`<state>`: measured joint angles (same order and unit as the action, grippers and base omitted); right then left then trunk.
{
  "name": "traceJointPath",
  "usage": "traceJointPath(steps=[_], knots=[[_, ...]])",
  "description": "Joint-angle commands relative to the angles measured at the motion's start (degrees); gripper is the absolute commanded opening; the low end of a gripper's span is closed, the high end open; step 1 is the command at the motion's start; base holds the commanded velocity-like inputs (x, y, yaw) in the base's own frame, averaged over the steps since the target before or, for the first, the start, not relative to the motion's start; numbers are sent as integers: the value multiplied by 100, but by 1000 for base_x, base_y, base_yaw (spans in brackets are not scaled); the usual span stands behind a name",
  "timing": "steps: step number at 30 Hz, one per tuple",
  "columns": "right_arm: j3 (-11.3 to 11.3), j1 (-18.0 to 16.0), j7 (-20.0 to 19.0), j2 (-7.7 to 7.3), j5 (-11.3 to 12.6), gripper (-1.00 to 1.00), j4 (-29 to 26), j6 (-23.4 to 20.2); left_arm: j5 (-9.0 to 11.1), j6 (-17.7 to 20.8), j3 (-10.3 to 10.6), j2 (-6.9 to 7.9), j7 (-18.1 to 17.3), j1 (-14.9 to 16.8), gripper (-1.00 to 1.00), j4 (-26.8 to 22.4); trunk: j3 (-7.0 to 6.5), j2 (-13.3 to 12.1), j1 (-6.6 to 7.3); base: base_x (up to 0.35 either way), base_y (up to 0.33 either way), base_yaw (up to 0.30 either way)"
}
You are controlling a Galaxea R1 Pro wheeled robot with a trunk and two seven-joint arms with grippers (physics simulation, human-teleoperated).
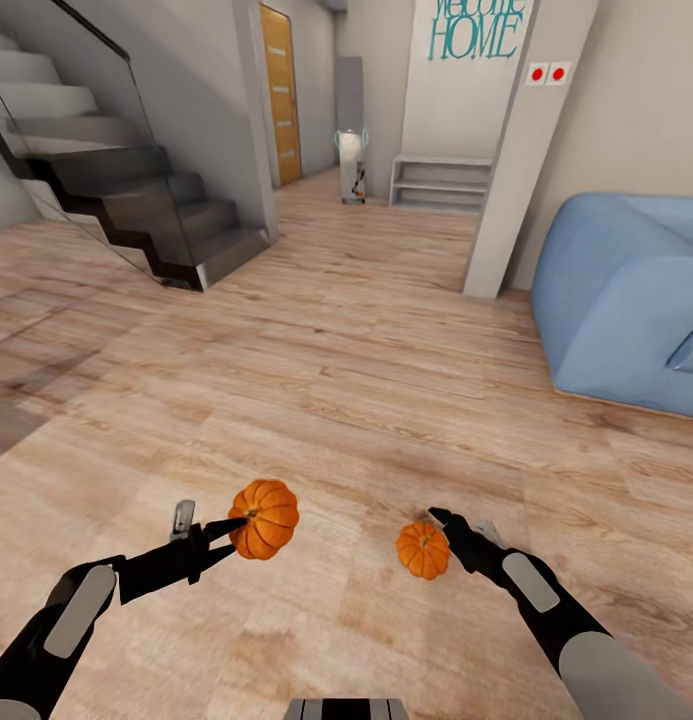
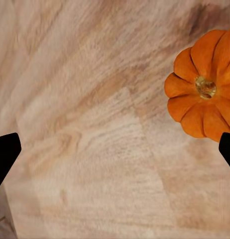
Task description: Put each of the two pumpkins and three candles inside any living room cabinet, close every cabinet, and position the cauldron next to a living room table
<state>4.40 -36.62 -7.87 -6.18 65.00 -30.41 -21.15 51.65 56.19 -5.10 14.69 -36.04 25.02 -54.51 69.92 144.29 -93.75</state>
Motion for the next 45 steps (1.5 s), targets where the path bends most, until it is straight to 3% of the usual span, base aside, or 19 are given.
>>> traceJointPath(steps=[1,7,12,20,26,36,40,45], knots=[[26,-3,-10,-6,18,100,0,-1,-24,23,-9,-1,-26,3,-100,1,27,3,-1,0,0,0],[24,-3,-12,-11,52,100,11,-3,-24,23,-9,-1,-26,3,-100,2,160,11,-17,0,0,0],[-7,-3,2,-15,313,100,25,-3,-24,23,-9,-1,-26,3,-100,2,271,18,-29,0,0,0],[-21,-3,23,-20,374,100,55,-9,-24,23,-9,6,-26,3,-100,2,448,29,-50,0,0,0],[-10,-3,39,-109,735,100,58,-5,-24,23,-9,6,-25,3,-100,2,514,33,-58,0,0,0],[-19,-3,37,-116,794,100,61,72,-24,23,-9,3,-25,3,-100,2,714,45,-81,0,0,0],[-153,-3,266,-114,794,100,62,35,-24,23,-9,7,-26,3,-100,2,802,50,-91,0,0,0],[-553,-3,429,-112,794,100,62,10,-24,23,-9,6,-26,3,-100,2,913,57,-104,0,0,0]])
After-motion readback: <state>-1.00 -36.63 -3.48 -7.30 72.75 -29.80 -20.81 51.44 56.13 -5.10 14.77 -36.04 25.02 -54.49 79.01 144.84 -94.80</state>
